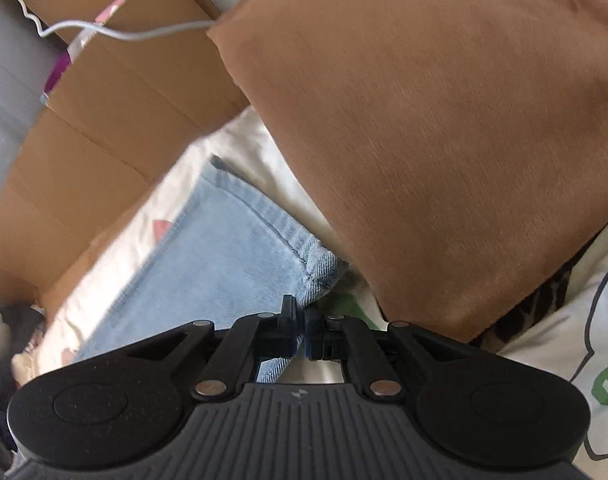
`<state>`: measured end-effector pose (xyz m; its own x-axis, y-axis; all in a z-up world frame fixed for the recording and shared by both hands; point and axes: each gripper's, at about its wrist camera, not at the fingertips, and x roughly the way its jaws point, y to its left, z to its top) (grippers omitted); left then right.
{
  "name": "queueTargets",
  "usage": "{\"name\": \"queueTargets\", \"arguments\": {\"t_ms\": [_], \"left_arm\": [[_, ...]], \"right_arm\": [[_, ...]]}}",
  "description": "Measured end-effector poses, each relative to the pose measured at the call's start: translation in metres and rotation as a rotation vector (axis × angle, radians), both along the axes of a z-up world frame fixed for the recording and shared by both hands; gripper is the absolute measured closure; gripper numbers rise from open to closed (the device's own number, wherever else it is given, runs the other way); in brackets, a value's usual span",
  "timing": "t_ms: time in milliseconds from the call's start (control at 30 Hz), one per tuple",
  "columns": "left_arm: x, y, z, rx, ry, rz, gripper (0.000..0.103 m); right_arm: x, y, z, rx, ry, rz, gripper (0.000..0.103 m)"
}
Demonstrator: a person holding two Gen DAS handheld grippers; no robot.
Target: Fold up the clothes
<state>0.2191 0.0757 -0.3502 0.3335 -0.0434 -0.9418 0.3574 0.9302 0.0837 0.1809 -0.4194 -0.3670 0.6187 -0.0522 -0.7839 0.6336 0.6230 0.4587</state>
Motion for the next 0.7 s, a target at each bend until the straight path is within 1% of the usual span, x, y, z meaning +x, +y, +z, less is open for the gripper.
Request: {"name": "queueTargets", "arguments": {"t_ms": [133, 200, 233, 267, 300, 333, 367, 433, 500, 533, 600, 667, 700], "left_arm": [[-0.002, -0.009, -0.014, 0.097, -0.025, -0.082, 0.039], [-0.001, -0.006, -0.015, 0.093, -0.031, -0.083, 0.043], [-0.001, -0.004, -0.014, 0.087, -0.034, -0.082, 0.056], [0.000, -0.003, -0.013, 0.080, -0.037, -0.081, 0.074], [0.000, -0.001, -0.011, 0.077, -0.034, -0.090, 0.079], [0.000, 0.000, -0.008, 0.075, -0.034, -0.101, 0.089], [0.001, 0.002, -0.005, 0.073, -0.035, -0.113, 0.093], [-0.001, 0.006, 0.006, 0.048, -0.043, -0.125, 0.095], [-0.004, 0.011, 0.017, 0.016, -0.043, -0.125, 0.096], [-0.005, 0.014, 0.022, 0.000, -0.043, -0.125, 0.096], [-0.010, 0.013, 0.014, 0.017, -0.012, -0.166, 0.094], [-0.012, 0.014, 0.016, -0.010, -0.004, -0.157, 0.088], [-0.013, 0.014, 0.017, -0.024, 0.000, -0.151, 0.087]], "right_arm": [[0.001, 0.004, 0.000, -0.023, 0.005, 0.020, 0.101], [0.002, 0.004, 0.002, -0.016, 0.000, 0.014, 0.101], [0.002, 0.003, 0.004, -0.010, -0.004, 0.009, 0.101], [0.003, 0.004, 0.006, -0.014, -0.008, 0.012, 0.101], [0.004, 0.004, 0.008, -0.022, -0.010, 0.019, 0.101], [0.004, 0.006, 0.010, -0.032, -0.011, 0.025, 0.101], [0.005, 0.007, 0.013, -0.042, -0.011, 0.031, 0.101], [0.005, 0.003, 0.021, -0.049, -0.014, 0.033, 0.101], [0.004, 0.005, 0.022, -0.056, -0.003, 0.031, 0.101], [0.004, 0.007, 0.021, -0.082, 0.025, 0.031, 0.101], [0.004, 0.010, 0.019, -0.129, 0.081, 0.032, 0.095], [-0.001, 0.011, 0.019, -0.142, 0.122, 0.016, 0.092], [-0.004, 0.012, 0.023, -0.162, 0.128, 0.011, 0.092]]}}
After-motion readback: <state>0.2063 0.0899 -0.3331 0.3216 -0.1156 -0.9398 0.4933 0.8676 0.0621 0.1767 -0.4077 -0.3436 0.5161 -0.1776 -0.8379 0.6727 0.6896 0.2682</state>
